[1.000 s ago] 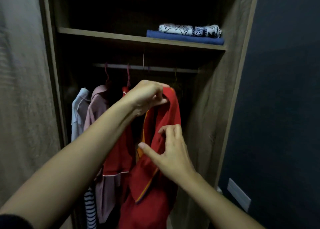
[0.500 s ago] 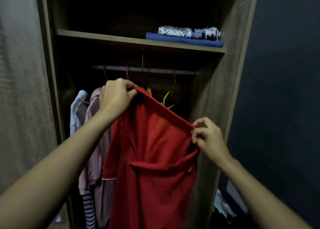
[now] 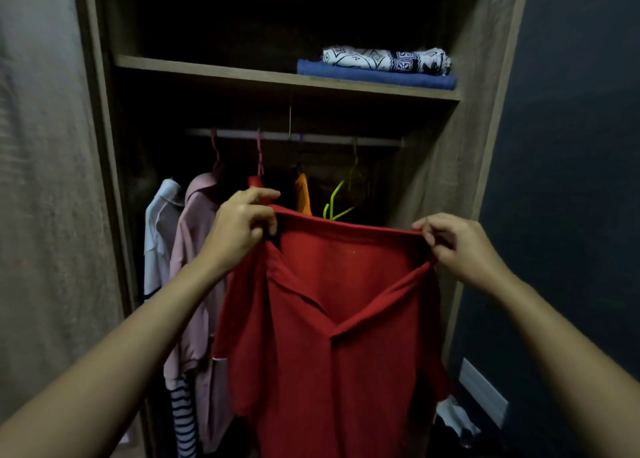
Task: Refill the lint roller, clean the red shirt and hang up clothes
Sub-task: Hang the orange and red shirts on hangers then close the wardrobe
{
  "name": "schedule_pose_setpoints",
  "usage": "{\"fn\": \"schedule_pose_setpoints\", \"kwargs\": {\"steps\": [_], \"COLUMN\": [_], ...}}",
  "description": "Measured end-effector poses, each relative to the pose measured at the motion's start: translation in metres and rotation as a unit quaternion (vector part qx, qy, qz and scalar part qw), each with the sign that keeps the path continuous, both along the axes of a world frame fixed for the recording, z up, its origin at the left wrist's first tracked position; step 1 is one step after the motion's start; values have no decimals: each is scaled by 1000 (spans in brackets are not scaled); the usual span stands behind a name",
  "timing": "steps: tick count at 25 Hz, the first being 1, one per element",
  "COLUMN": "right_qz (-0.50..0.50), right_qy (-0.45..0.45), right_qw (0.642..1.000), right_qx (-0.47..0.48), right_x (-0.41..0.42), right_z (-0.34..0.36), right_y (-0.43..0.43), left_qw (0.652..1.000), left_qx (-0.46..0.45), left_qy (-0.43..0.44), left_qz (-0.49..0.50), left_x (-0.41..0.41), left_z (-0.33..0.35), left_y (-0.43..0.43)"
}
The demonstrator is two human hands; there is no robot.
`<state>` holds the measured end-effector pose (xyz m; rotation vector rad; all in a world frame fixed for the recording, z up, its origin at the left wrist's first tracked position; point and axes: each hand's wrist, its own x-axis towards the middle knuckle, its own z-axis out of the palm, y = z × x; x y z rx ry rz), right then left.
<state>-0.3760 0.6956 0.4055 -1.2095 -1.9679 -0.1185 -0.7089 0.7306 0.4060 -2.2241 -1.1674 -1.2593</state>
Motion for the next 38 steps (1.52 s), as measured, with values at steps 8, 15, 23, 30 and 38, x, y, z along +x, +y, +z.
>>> {"fn": "schedule_pose_setpoints", "kwargs": {"steps": [8, 15, 23, 30, 38], "right_qz": [-73, -135, -204, -211, -204], "right_qy": [-193, -213, -307, -326, -320], "right_qw": [964, 953, 902, 902, 907], "right_qx": [-169, -166, -224, -188, -182], "right_x": [5, 28, 38, 42, 41], "right_z": [-15, 38, 35, 26, 27], "right_y": [28, 68, 115, 121, 116], "left_qw": [985, 970, 979, 954, 915], "left_qx": [-168, -232, -202, -278, -336], "left_qy": [18, 54, -1, -1, -203], "left_qz": [42, -49, 15, 113, 95], "left_x": [32, 67, 124, 145, 153], "left_z": [-26, 3, 60, 42, 44], "left_y": [16, 32, 122, 188, 202]}}
